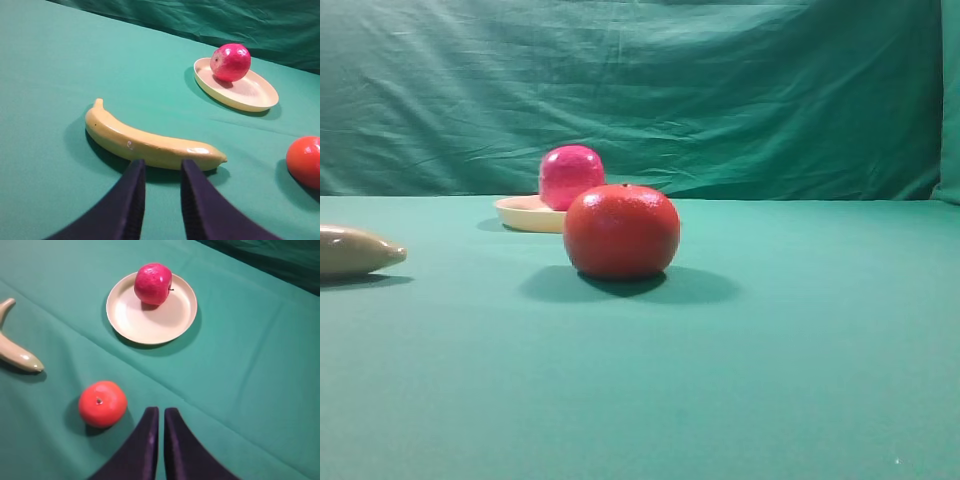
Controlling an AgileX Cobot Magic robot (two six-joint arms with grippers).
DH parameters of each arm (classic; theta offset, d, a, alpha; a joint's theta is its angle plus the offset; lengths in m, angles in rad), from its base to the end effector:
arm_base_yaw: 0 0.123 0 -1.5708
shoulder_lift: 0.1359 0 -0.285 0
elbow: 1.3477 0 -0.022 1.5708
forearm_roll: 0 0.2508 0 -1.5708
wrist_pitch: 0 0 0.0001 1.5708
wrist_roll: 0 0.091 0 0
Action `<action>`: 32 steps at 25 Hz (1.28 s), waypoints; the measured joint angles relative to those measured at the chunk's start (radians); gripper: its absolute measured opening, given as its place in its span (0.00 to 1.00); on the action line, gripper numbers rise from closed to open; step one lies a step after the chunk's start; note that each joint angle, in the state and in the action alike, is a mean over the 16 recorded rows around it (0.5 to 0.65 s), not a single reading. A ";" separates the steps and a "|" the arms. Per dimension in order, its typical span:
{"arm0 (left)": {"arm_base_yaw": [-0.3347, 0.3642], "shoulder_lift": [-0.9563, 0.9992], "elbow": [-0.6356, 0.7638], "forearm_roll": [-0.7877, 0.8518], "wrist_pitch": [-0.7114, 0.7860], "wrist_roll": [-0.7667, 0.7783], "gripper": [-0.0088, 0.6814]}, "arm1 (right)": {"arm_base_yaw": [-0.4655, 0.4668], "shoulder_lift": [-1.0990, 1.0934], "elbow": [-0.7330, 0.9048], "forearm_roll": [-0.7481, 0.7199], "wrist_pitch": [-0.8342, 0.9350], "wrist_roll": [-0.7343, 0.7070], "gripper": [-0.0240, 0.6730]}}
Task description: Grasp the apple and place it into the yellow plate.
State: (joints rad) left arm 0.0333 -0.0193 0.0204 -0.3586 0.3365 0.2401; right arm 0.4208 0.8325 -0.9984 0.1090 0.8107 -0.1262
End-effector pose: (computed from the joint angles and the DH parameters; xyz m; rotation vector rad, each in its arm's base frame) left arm 0.0532 -0.0088 0.1789 -0.0371 1.8019 -0.1521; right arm 0.1366 0.0690 0.3941 -0.5453 2.0677 0.3019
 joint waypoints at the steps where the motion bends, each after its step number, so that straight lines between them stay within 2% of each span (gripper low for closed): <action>1: 0.000 0.000 0.000 0.000 0.000 0.000 0.24 | 0.000 -0.050 0.036 0.000 -0.007 0.000 0.03; 10: 0.000 0.000 0.000 0.000 0.000 0.000 0.24 | 0.000 -0.429 0.219 -0.005 0.090 0.000 0.03; 18: 0.000 0.000 0.000 0.000 0.000 0.000 0.24 | -0.001 -0.584 0.286 -0.025 0.158 0.000 0.03; 24: 0.000 0.000 0.000 0.000 0.000 0.000 0.24 | -0.035 -0.628 0.404 -0.036 0.032 0.000 0.03; 32: 0.000 0.000 0.000 0.000 0.000 0.000 0.24 | -0.161 -0.716 0.647 -0.033 -0.232 0.000 0.03</action>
State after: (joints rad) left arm 0.0333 -0.0193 0.0204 -0.3586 0.3365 0.2401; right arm 0.2603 0.1168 -0.3517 0.0761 0.5783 -0.1267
